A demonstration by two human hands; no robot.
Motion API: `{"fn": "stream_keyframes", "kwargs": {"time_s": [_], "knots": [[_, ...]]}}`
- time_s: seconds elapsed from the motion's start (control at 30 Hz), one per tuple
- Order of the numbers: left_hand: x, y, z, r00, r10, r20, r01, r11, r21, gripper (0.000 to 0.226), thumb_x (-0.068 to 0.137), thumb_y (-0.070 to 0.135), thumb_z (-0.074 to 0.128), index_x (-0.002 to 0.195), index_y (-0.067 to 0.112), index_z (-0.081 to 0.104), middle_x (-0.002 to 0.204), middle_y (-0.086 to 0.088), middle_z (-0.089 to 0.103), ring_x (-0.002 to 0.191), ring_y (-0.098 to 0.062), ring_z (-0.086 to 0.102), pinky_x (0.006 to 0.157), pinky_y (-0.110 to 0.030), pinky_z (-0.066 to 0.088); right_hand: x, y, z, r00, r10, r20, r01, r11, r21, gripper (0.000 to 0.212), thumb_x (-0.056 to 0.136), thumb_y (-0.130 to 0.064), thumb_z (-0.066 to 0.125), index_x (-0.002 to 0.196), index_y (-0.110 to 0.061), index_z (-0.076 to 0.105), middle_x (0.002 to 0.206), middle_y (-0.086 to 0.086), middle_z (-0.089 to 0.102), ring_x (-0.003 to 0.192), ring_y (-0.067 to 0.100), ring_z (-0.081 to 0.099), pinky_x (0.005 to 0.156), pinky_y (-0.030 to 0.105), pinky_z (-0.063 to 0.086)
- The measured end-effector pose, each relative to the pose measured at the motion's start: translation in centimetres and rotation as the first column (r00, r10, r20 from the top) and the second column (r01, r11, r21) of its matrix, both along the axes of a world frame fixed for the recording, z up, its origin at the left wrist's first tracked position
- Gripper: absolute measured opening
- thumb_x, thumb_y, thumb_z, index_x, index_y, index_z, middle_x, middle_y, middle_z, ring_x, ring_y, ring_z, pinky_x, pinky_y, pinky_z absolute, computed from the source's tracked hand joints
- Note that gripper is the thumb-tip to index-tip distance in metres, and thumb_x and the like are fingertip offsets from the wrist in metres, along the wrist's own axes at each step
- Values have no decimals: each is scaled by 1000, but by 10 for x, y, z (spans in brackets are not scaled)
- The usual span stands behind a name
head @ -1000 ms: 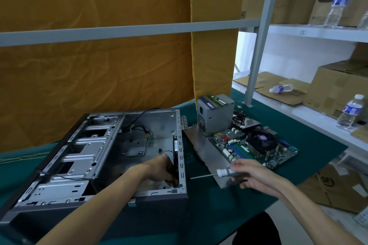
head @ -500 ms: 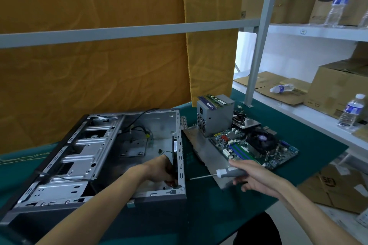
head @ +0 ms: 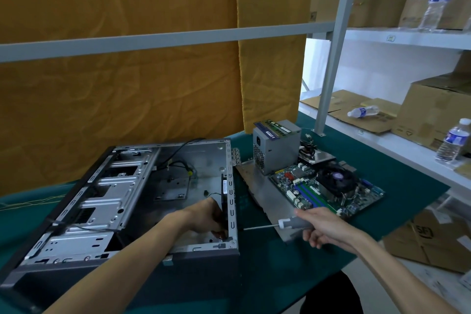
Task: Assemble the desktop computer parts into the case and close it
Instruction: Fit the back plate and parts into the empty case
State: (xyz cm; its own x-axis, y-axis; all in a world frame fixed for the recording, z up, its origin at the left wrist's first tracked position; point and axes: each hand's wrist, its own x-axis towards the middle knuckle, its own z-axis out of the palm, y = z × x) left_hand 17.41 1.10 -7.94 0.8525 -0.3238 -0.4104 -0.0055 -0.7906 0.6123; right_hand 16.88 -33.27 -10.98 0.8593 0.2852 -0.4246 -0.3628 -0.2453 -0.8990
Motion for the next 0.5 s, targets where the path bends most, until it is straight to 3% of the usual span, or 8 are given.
{"fn": "stream_keyframes", "kwargs": {"time_s": [0.1, 0.2, 0.27, 0.33, 0.4, 0.5], "knots": [[1, 0, -2, 1000, 5, 0, -5, 1000, -28, 10, 88, -4, 68, 86, 4, 74, 90, -8, 79, 84, -16, 77, 78, -29, 61, -2, -3, 2, 1000, -17, -15, 19, 989, 149, 37, 82, -16, 81, 111, 0, 65, 83, 14, 68, 64, 21, 60, 52, 30, 49], [1, 0, -4, 1000, 8, -3, -8, 998, -68, 9, 88, -6, 69, 90, 1, 73, 91, -11, 78, 83, -16, 77, 76, -28, 61, 0, 0, 0, 999, -22, 25, 22, 1000, 6, 45, 89, -35, 76, 110, 4, 68, 63, 14, 59, 50, 22, 54, 45, 28, 41], [3, 1, -5, 1000, 7, -3, -7, 999, -51, 8, 89, -4, 69, 91, 3, 73, 94, -11, 78, 84, -16, 77, 77, -29, 61, 0, -1, 3, 999, 30, -24, -30, 999, -19, 49, 92, -44, 72, 113, 1, 70, 71, 16, 66, 56, 23, 58, 47, 27, 42], [4, 2, -6, 1000, 10, -1, -10, 999, -35, 9, 89, -3, 69, 97, -3, 74, 97, -13, 78, 89, -20, 77, 85, -36, 62, -1, -2, 7, 997, 57, -43, -51, 990, 134, 38, 90, -26, 76, 118, -2, 66, 94, 17, 69, 72, 24, 64, 54, 29, 47], [4, 3, -7, 1000, 11, -11, -12, 999, -43, 12, 89, -4, 69, 100, -7, 73, 97, -14, 78, 90, -21, 77, 89, -40, 61, -1, -3, 7, 1000, 11, 0, -11, 971, 240, 37, 83, -10, 78, 115, -2, 62, 92, 19, 64, 72, 24, 63, 56, 30, 50], [4, 3, -8, 1000, 6, -12, -6, 999, -35, 13, 89, -2, 70, 101, -6, 74, 97, -12, 78, 90, -20, 77, 90, -43, 61, -2, 0, 2, 998, 17, 54, -21, 997, 75, 42, 88, -36, 76, 109, -1, 66, 77, 17, 65, 56, 24, 59, 47, 27, 46]]}}
